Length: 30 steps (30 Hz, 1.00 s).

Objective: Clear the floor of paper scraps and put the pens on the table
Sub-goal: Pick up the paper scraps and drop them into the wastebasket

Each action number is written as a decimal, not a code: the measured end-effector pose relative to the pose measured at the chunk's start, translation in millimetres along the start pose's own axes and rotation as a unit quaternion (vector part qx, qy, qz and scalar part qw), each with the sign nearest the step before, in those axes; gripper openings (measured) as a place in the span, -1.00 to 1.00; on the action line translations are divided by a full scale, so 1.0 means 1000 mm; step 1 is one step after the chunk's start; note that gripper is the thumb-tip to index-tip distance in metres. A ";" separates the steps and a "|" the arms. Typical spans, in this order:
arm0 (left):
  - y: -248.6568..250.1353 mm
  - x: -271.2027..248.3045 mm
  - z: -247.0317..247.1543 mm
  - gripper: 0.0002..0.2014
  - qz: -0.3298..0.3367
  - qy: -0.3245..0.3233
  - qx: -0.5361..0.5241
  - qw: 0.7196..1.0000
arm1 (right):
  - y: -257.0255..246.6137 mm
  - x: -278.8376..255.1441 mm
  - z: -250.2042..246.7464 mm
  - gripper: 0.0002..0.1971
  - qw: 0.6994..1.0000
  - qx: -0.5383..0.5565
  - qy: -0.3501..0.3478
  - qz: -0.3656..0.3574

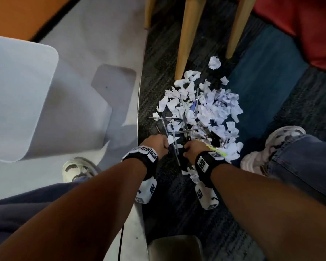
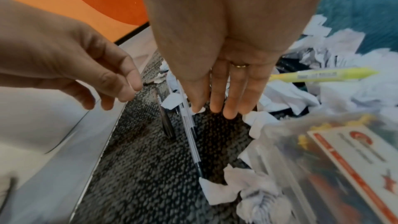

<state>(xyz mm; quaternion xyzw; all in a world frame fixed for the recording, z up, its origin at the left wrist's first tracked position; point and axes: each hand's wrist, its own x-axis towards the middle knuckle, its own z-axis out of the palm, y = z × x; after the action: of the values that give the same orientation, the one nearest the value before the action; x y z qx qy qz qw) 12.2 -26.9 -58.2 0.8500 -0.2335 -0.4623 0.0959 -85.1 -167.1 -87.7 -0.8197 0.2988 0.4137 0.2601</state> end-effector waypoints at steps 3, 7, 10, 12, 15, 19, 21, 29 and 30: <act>-0.004 0.014 0.013 -0.84 -0.002 -0.003 -0.001 1.000 | 0.000 0.013 0.007 -0.65 0.999 -0.005 0.028 -0.028; -0.006 0.029 0.029 -0.62 -0.003 0.025 -0.014 1.000 | -0.006 0.024 0.014 -0.55 0.996 -0.028 0.051 -0.073; -0.002 0.036 0.037 -0.57 -0.003 0.030 -0.022 0.999 | -0.007 0.029 0.017 -0.53 0.991 -0.063 0.064 -0.099; 0.002 0.040 0.041 -0.61 0.000 0.042 -0.026 0.999 | -0.006 0.033 0.016 -0.58 0.988 -0.078 0.073 -0.108; 0.005 0.046 0.043 -0.75 -0.004 0.046 -0.023 0.999 | -0.006 0.039 0.012 -0.67 0.984 -0.110 0.068 -0.126; 0.004 0.051 0.039 -0.83 -0.010 0.044 -0.038 0.998 | -0.008 0.043 0.005 -0.78 0.976 -0.164 0.056 -0.132; 0.004 0.051 0.037 -0.75 -0.016 0.047 -0.040 0.998 | -0.009 0.044 0.004 -0.79 0.978 -0.159 0.051 -0.127; 0.000 0.057 0.033 -0.87 -0.051 0.052 -0.073 0.995 | -0.007 0.033 0.005 -0.83 0.988 -0.108 0.037 -0.100; -0.001 0.056 0.032 -0.89 -0.056 0.048 -0.074 0.995 | -0.006 0.031 0.006 -0.84 0.989 -0.104 0.040 -0.094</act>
<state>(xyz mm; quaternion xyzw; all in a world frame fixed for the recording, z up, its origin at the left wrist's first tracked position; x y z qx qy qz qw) 12.3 -52.1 -117.7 0.8734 -0.1459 -0.4419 0.1436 -69.5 -167.9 -115.3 -0.8825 0.1861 0.3835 0.1987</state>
